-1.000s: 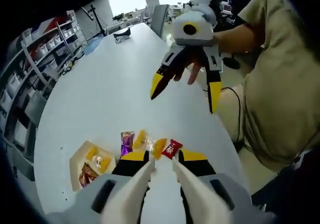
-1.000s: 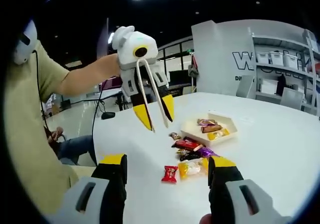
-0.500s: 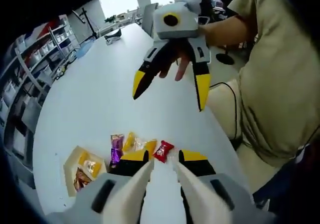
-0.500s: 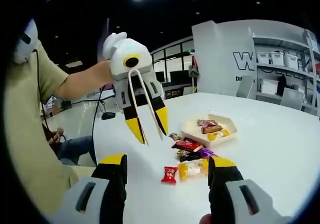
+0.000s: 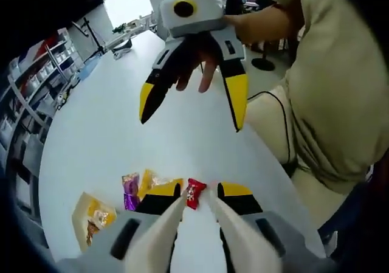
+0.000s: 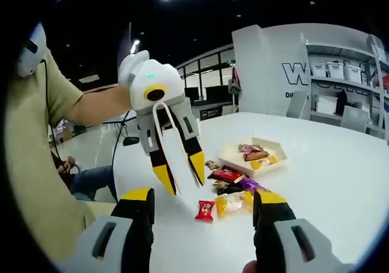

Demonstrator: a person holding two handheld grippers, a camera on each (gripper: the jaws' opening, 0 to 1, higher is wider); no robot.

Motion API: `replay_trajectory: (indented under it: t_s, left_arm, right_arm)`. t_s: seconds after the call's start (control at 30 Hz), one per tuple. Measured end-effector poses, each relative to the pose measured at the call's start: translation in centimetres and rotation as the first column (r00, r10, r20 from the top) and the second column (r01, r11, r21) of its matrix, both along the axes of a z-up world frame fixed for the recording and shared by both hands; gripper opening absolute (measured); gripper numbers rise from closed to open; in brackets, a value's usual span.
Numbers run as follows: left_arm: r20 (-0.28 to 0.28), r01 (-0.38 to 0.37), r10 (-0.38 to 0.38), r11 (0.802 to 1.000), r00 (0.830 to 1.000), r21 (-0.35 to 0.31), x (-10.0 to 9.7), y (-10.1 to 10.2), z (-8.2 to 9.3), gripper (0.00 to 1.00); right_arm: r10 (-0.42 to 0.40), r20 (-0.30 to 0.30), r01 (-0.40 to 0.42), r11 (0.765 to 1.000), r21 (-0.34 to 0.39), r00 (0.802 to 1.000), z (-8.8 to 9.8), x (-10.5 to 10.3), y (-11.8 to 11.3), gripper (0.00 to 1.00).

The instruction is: Place the target food into the container with the food tongs after gripping and lifting it, then release it inside without dropping or visibly crushing the food.

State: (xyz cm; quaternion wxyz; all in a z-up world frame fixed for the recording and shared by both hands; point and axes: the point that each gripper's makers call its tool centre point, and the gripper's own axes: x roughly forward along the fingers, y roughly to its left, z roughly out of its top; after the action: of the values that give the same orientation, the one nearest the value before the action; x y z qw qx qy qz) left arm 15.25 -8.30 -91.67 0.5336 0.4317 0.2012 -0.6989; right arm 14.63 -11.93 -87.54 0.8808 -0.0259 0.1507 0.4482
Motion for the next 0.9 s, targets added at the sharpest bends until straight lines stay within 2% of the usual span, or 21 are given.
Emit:
replay_trajectory:
  t_s: [0.17,0.3,0.9]
  left_arm:
    - [0.008,0.014,-0.014,1.000,1.000,0.004,0.1,-0.4,-0.9,0.23]
    - [0.036,0.037,-0.037,0.999,0.999,0.015,0.4,-0.8,-1.4,0.23]
    - [0.043,0.099,-0.102,0.993,0.994,0.059,0.6,-1.3,-3.6,0.23]
  right_arm:
    - [-0.004,-0.004,0.004,1.000,0.001,1.000,-0.2,0.0,-0.2,0.64]
    - [-0.004,-0.004,0.004,1.000,0.003,1.000,-0.2,0.0,-0.1,0.64]
    - [-0.011,-0.008,0.011,1.000,0.003,1.000,-0.4,-0.1,-0.4,0.64]
